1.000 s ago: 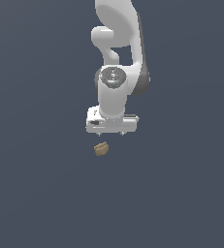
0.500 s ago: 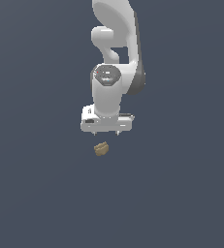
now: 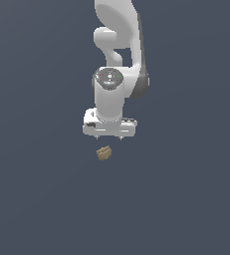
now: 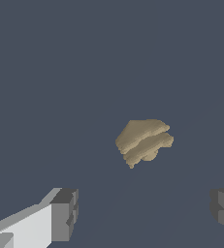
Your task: Pick up the object and move it to a goal position.
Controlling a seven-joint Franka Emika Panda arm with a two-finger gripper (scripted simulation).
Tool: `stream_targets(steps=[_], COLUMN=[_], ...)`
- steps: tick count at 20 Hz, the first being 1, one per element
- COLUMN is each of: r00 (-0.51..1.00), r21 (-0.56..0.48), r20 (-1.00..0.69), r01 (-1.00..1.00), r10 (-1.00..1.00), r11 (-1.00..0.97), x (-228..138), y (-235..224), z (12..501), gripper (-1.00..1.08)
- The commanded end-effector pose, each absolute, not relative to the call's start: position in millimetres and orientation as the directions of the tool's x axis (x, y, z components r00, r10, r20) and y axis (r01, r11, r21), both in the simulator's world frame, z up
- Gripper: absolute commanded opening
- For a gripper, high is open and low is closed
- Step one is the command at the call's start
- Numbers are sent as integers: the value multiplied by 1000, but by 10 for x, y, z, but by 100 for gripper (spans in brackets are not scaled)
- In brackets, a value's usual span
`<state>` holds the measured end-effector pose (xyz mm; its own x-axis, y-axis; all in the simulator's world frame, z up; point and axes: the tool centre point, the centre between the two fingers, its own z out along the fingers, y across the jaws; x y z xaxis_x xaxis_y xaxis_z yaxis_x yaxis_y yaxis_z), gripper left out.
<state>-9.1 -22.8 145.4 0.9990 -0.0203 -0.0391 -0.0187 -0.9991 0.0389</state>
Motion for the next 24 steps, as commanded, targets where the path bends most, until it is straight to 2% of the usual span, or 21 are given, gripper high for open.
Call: stream_targets(steps=[1,12,24], r00=[998,941,757], r21=[38,28,15], r20=[-37,-23,-10], r01=[-58,-336,-653], r10=[-59,-337,-654], r11=[-998,-941,-757], x=[-84,-33,31], y=[-236,-295,-387], z=[1435,1300,1132], gripper=[100,100,100])
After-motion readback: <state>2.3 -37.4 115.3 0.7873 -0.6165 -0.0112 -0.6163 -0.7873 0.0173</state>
